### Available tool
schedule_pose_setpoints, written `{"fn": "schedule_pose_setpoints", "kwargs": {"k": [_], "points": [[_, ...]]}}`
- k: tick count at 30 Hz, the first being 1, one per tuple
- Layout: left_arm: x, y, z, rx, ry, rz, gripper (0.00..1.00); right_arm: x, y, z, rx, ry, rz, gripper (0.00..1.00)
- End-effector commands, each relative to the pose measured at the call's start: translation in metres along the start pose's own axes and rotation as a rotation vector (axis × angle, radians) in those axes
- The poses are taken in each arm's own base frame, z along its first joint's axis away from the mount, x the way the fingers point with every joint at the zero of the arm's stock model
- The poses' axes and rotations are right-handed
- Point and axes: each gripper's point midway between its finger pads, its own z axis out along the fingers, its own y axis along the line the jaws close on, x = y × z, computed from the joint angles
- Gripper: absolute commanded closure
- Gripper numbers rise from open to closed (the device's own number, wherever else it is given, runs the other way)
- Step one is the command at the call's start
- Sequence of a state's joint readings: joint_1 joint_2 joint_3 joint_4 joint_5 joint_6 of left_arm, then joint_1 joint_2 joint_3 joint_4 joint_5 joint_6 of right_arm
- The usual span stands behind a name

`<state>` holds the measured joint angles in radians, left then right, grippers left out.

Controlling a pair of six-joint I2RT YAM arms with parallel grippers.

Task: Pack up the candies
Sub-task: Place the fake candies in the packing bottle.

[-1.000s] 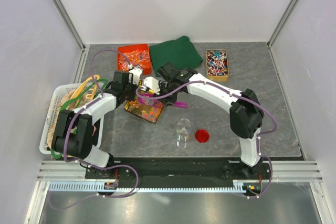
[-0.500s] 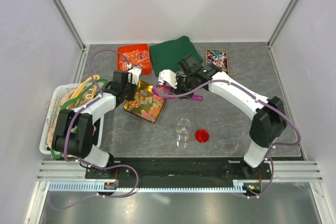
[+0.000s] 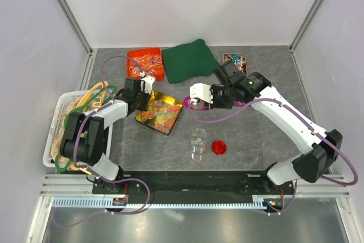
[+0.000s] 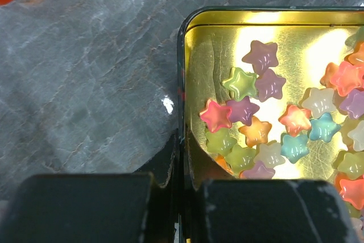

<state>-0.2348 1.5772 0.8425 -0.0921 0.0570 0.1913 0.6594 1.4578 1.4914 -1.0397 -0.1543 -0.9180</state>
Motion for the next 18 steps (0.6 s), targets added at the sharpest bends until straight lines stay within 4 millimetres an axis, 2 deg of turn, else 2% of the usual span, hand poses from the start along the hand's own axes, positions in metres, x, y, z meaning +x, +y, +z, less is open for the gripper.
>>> {"fn": "schedule_pose_setpoints", "kwargs": {"k": [1, 10, 18], "points": [[-0.031, -0.005, 0.004, 0.052, -0.100, -0.001, 0.98, 0.016, 0.023, -0.021, -0.063, 0.049, -0.073, 1.00], [-0.021, -0.016, 0.011, 0.122, -0.074, 0.021, 0.98, 0.033, 0.051, -0.046, -0.128, 0.085, -0.104, 1.00], [-0.011, -0.018, 0.017, 0.144, -0.037, 0.020, 0.98, 0.047, 0.071, -0.051, -0.174, 0.134, -0.124, 1.00]]}}
